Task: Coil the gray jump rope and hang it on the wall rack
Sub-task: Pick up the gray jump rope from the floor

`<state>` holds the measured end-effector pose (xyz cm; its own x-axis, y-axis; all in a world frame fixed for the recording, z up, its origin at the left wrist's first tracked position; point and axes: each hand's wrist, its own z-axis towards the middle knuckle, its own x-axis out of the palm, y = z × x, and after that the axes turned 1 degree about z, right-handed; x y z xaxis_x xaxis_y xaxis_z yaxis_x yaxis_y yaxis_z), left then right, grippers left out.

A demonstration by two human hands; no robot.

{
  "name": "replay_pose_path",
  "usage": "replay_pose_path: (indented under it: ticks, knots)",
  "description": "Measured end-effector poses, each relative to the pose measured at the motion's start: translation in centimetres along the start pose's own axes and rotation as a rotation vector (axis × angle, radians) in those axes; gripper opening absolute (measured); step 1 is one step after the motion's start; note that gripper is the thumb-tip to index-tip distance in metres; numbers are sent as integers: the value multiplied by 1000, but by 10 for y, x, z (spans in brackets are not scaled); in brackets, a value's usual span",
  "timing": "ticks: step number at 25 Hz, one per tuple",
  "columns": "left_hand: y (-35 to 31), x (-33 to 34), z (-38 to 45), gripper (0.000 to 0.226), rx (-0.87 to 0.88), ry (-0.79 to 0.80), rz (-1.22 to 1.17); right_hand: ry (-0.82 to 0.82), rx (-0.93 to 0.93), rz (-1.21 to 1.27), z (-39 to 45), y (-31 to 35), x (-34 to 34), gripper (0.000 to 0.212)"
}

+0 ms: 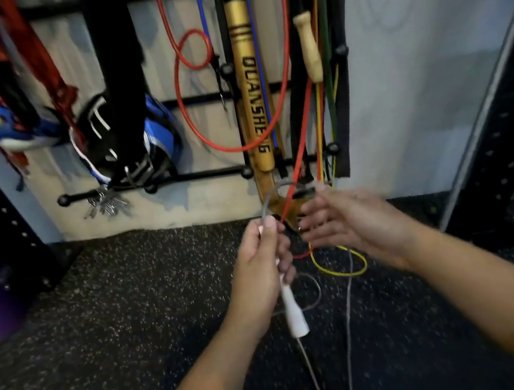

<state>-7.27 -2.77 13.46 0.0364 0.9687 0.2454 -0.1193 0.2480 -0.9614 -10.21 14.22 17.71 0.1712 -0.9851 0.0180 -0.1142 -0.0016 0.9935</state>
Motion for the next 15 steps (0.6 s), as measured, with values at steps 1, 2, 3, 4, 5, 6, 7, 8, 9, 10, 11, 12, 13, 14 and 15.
replay_pose_path:
  ticks: [1, 2, 3, 4, 5, 6, 7, 8, 9, 10, 11, 12, 13, 14, 15]
  knots:
    - [-17, 5, 6, 25, 19, -33, -67, 59, -1, -103, -5, 2, 11, 51]
    - [-32, 7, 12, 28, 32, -59, -92, 116, 1, -188, -12, 4, 22, 51]
    - [-43, 9, 16, 30, 26, -76, -76, 176, 6, -250, -17, 7, 31, 48]
    - [-51, 8, 19, 33, 9, -90, -16, 238, 11, -278, -22, 9, 38, 41]
    - [-56, 6, 21, 34, -3, -95, 88, 289, 6, -282, -24, 12, 41, 32]
    - [-59, 1, 22, 34, -8, -103, 220, 307, -13, -288, -26, 15, 41, 24]
    - [-61, -6, 24, 35, 1, -148, 390, 290, -55, -329, -26, 19, 39, 18]
    - [-63, -14, 27, 38, 29, -245, 606, 242, -118, -417, -24, 25, 35, 13]
    - [-68, -21, 28, 43, 87, -380, 832, 177, -197, -538, -22, 32, 31, 9]
    - [-74, -26, 28, 48, 206, -477, 1036, 113, -288, -653, -20, 40, 25, 7]
    - [-82, -27, 28, 50, 358, -479, 1183, 70, -369, -725, -17, 48, 21, 5]
    - [-91, -27, 31, 48, 490, -368, 1264, 38, -425, -741, -15, 57, 17, 6]
    - [-101, -23, 33, 41, 565, -187, 1298, 10, -461, -717, -13, 65, 14, 7]
    - [-112, -18, 36, 33, 574, 13, 1287, -14, -479, -644, -12, 70, 14, 10]
    - [-121, -13, 40, 27, 517, 188, 1247, -24, -477, -520, -12, 73, 14, 14]
